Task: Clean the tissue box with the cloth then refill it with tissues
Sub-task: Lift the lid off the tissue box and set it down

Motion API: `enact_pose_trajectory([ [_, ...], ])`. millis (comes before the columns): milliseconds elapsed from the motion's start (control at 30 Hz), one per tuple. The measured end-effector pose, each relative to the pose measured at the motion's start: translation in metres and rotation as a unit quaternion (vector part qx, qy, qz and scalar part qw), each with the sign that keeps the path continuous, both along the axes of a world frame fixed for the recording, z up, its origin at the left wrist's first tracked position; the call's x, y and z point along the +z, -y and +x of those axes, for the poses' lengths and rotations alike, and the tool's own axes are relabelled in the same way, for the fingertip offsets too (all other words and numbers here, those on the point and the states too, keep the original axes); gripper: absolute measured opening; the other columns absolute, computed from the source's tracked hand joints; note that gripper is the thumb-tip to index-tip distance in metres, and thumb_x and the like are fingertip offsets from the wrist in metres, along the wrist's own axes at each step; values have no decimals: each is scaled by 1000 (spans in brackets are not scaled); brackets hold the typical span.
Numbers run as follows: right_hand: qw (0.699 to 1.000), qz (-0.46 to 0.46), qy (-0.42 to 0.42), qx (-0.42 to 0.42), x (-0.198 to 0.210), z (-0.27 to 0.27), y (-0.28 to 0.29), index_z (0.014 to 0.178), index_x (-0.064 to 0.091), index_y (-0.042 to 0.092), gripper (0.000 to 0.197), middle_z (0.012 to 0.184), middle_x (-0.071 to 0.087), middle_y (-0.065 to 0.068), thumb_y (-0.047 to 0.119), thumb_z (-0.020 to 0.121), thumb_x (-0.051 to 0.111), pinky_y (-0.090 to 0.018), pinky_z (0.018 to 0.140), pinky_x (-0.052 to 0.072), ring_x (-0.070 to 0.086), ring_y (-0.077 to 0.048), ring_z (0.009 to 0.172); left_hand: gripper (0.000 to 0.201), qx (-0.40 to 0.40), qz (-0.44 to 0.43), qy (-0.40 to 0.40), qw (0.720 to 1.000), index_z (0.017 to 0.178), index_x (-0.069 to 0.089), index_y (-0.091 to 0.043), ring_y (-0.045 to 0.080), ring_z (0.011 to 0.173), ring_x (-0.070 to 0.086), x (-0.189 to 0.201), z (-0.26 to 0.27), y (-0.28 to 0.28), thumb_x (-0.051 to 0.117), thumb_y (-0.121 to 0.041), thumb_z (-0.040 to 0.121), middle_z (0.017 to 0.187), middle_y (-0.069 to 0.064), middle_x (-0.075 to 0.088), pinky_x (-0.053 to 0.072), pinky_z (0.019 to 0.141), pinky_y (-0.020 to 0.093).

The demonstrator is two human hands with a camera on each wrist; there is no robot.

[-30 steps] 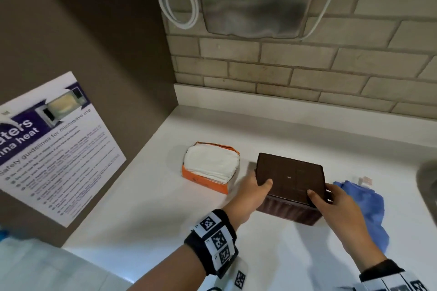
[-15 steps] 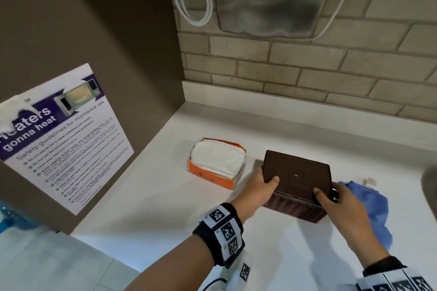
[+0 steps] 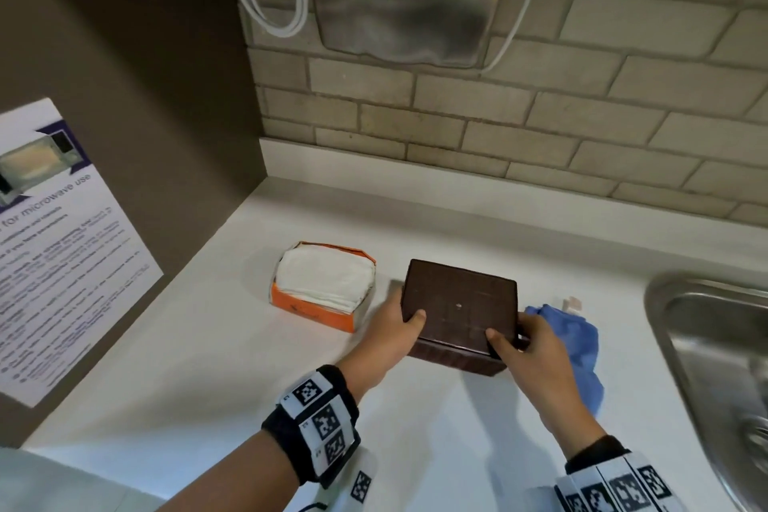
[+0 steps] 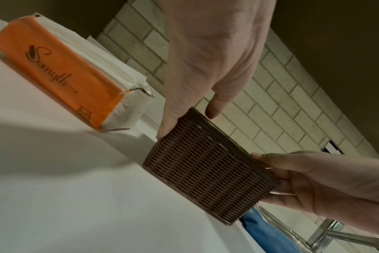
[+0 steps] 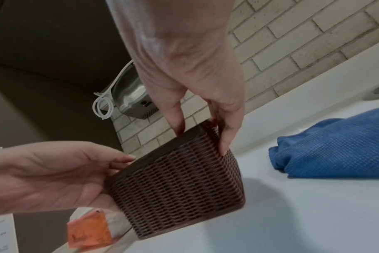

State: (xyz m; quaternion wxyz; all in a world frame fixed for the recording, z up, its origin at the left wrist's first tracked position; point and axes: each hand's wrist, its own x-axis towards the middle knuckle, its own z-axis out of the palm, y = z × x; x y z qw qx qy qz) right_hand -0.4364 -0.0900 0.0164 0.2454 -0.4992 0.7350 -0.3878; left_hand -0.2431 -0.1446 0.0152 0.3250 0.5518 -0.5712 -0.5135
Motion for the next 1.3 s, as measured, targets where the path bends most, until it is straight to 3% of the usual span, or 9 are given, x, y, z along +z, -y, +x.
enact_pose_trajectory([
  [267, 999, 3, -37, 15, 8, 3, -1, 111, 60, 14, 26, 87, 65, 3, 27, 88, 62, -11, 58, 37, 58, -7, 74, 45, -31, 4, -37, 999, 127, 50, -33, 14, 112, 61, -4, 2, 0, 63, -20, 86, 120, -4, 66, 48, 102, 37],
  [433, 994, 47, -89, 35, 13, 1, 2, 113, 60, 11, 29, 82, 62, 1, 29, 90, 58, -17, 53, 37, 58, -16, 72, 48, -52, 8, -65, 997, 113, 51, -48, 10, 110, 63, -5, 8, -3, 71, -20, 80, 119, -7, 67, 48, 103, 38],
  [567, 959, -22, -267, 88, 22, 11, 0, 129, 48, 11, 57, 120, 56, -11, 40, 83, 66, -37, 84, 48, 55, -31, 110, 58, -94, 13, -74, 993, 110, 49, -50, 10, 112, 62, -2, 18, -1, 79, -22, 69, 121, -4, 66, 49, 102, 41],
  [667, 908, -107, -342, 216, 18, 32, 4, 115, 64, 9, 51, 135, 50, -21, 30, 71, 79, -46, 94, 50, 53, -37, 119, 83, -125, -19, -49, 991, 127, 41, -36, 13, 118, 58, -4, 25, 2, 84, -27, 57, 128, 3, 60, 49, 101, 44],
  [800, 865, -96, -407, 278, 12, 51, 12, 93, 68, 4, 35, 114, 66, -21, 17, 65, 84, -41, 74, 58, 67, -37, 95, 102, -142, -22, 19, 989, 128, 26, -57, 18, 128, 47, -20, 27, 9, 85, -39, 47, 139, 4, 45, 44, 105, 46],
  [967, 828, -121, -460, 295, 12, 49, 13, 81, 69, 4, 30, 99, 72, -22, 8, 58, 88, -38, 68, 60, 71, -36, 85, 139, -145, 18, 38, 989, 146, 1, -45, 19, 142, 30, -40, 25, 22, 89, -55, 39, 153, -5, 29, 35, 112, 48],
  [1067, 808, -125, -491, 300, 10, 50, 13, 79, 67, 2, 32, 91, 71, -21, 1, 54, 87, -35, 64, 60, 71, -35, 79, 147, -154, 22, 48, 987, 138, -15, -56, 19, 147, 20, -41, 20, 29, 89, -59, 35, 158, -4, 21, 28, 116, 49],
  [1167, 784, -163, -519, 299, 16, 56, 13, 69, 60, 8, 26, 66, 59, -10, -4, 58, 80, -27, 53, 51, 58, -24, 50, 142, -182, -5, 66, 981, 129, -24, -66, 21, 142, 28, -36, 20, 34, 89, -42, 46, 155, -2, 21, 31, 115, 47],
  [1300, 772, -139, -556, 274, 19, 58, 16, 91, 66, 0, 35, 75, 61, -12, -1, 58, 76, -32, 56, 51, 58, -25, 59, 143, -206, -22, 74, 976, 128, -27, -65, 20, 139, 31, -32, 20, 37, 86, -29, 48, 153, -1, 15, 36, 113, 44],
])
